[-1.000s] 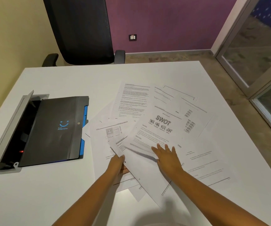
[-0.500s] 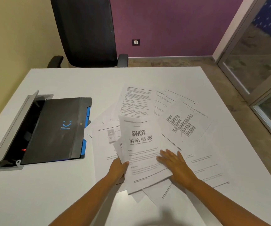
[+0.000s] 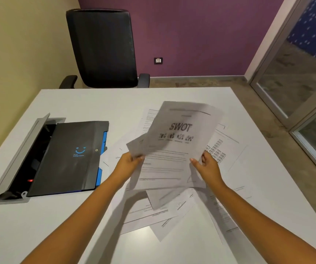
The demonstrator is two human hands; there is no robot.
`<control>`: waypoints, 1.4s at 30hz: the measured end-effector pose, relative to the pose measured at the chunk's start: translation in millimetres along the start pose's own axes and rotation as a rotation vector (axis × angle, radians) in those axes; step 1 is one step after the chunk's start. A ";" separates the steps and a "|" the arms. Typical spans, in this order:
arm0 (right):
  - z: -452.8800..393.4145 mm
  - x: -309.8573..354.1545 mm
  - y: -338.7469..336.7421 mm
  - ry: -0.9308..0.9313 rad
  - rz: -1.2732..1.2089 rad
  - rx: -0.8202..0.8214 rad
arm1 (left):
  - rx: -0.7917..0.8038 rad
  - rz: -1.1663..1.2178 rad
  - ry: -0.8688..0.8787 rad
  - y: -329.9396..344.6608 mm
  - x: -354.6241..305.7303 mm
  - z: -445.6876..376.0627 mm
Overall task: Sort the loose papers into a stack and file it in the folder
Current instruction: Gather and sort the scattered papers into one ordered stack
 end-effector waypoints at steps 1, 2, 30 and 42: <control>-0.6 4.5 -3.4 0.007 -0.015 -0.052 | -0.013 0.004 0.027 -0.8 -9.0 -0.2; 0.0 7.9 -4.7 0.021 -0.037 -0.081 | -0.026 0.013 0.057 -1.7 -17.6 0.6; 6.7 0.2 9.0 0.159 -0.085 -0.045 | -0.051 0.206 0.122 21.0 -25.5 3.0; 9.9 -28.2 33.0 0.218 -0.009 0.140 | 0.014 0.054 -0.084 27.4 43.8 11.0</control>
Point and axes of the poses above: each hand's wrist, its own z-axis away from the middle knuckle, its own y-axis out of the palm, x = y × z, the point moved 9 cm from there along -z, towards the middle knuckle
